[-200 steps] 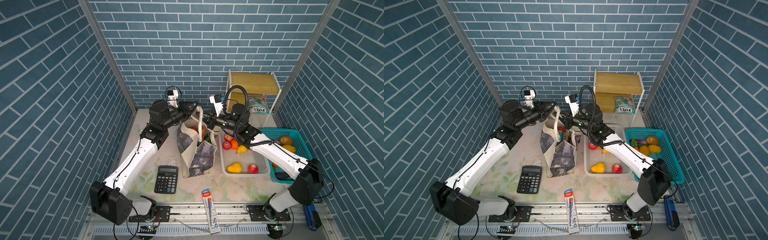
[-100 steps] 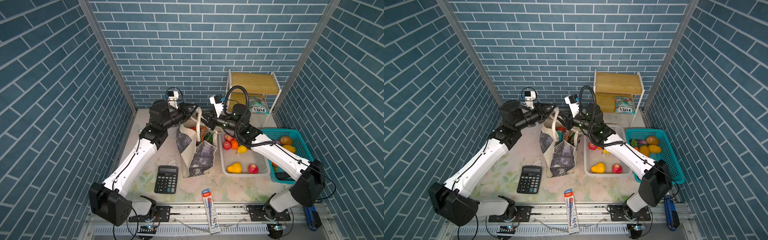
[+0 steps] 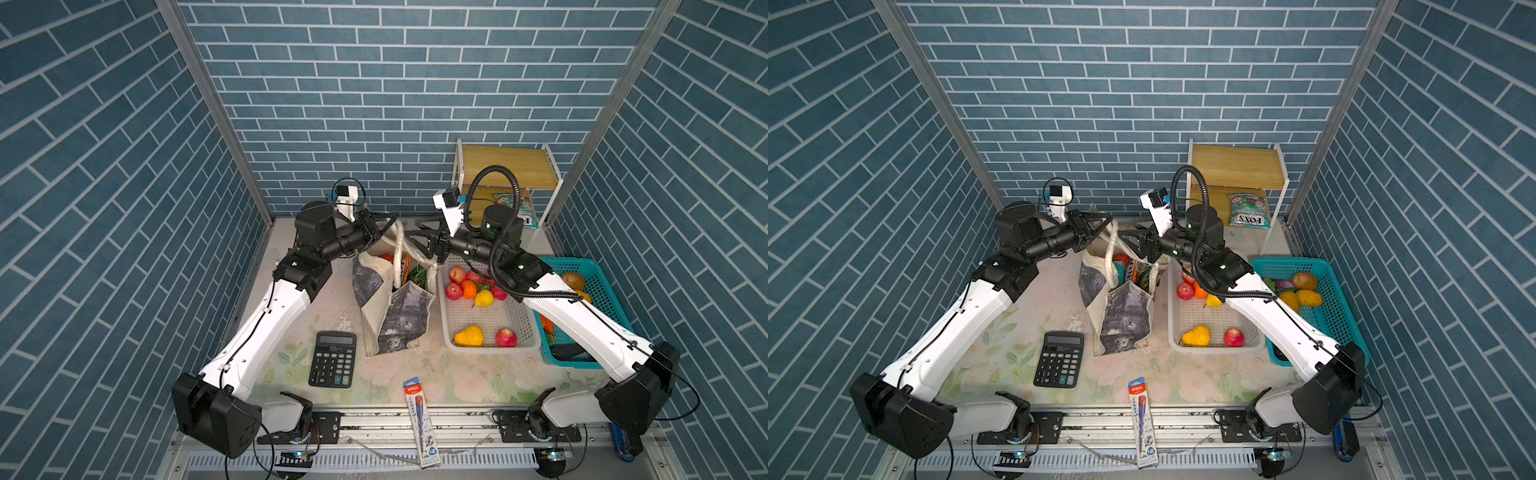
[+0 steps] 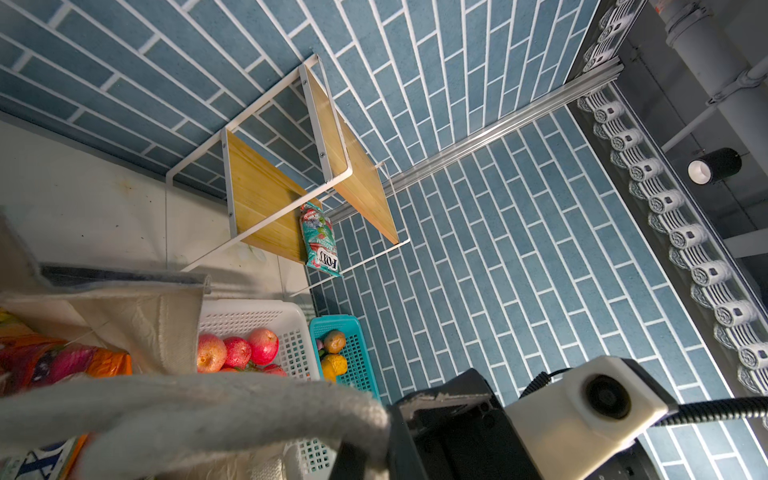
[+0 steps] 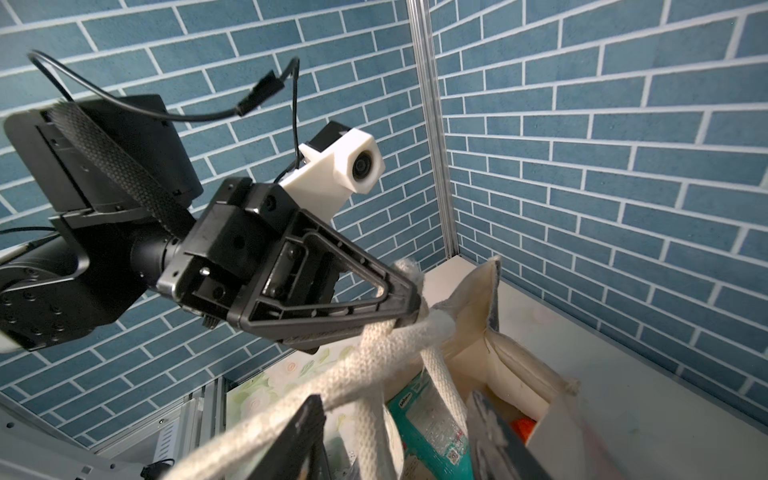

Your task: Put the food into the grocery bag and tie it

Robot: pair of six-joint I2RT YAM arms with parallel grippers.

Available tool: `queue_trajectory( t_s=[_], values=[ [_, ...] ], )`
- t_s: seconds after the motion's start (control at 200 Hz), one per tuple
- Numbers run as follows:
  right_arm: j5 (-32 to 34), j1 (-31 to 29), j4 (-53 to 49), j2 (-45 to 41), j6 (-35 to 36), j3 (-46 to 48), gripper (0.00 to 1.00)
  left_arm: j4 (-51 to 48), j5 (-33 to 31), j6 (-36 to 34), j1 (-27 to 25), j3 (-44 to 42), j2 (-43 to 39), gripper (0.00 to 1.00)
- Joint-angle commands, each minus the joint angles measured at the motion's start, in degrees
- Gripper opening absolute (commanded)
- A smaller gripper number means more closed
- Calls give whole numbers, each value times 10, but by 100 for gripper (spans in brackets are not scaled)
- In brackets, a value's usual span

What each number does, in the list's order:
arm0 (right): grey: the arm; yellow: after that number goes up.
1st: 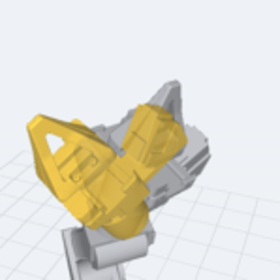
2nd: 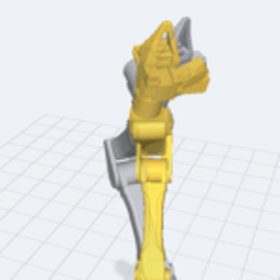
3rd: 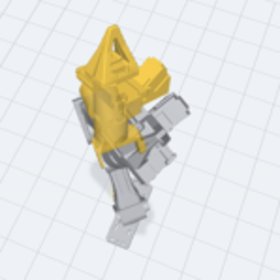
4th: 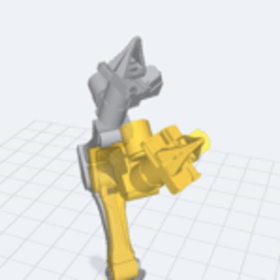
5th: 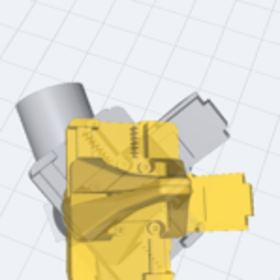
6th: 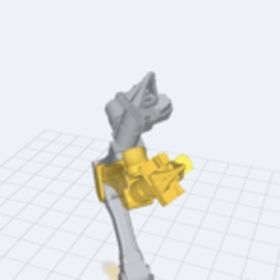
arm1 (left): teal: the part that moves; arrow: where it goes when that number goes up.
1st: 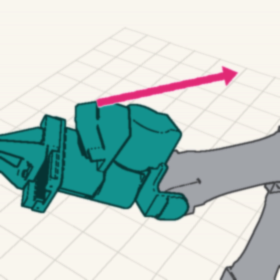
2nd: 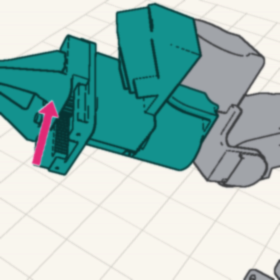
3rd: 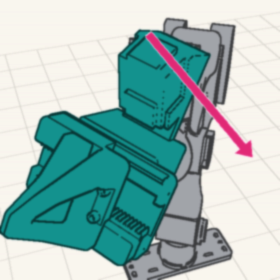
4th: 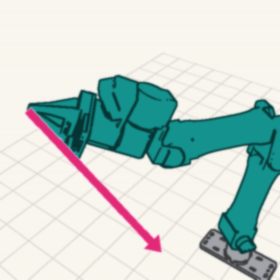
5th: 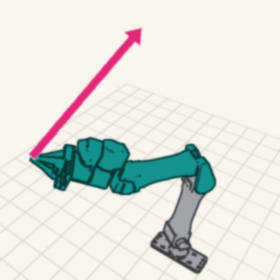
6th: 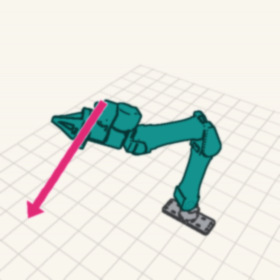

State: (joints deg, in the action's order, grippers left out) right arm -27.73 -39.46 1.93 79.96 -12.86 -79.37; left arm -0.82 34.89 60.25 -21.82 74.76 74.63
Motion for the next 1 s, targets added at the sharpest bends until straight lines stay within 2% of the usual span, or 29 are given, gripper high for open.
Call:
queue_trajectory(
  t_s=[0.0, 0.14, 0.24, 0.43, 0.585, 0.72, 0.995],
  values=[
    [-3, 4, -25, -3, 29, -24, 53, -28, 25, -20, 4, -4, -15, 0],
    [-5, 12, -31, 0, 29, -24, 49, -60, 27, -36, 6, -13, -32, 0],
    [-1, 28, -42, -1, 23, -24, 42, -88, 30, -54, 8, -18, -43, 0],
    [-5, 45, -70, 0, 13, -24, 21, -131, 46, -81, 8, -28, -47, 0],
    [-37, 41, -84, 24, -3, -41, 3, -129, 48, -83, 8, -46, -49, 0],
    [-44, 32, -85, 39, -4, -51, 1, -102, 45, -71, 8, -53, -51, 0],
    [-39, 38, -82, 37, 7, -48, 2, 62, 48, -7, 8, -16, -26, 0]
  ],
)
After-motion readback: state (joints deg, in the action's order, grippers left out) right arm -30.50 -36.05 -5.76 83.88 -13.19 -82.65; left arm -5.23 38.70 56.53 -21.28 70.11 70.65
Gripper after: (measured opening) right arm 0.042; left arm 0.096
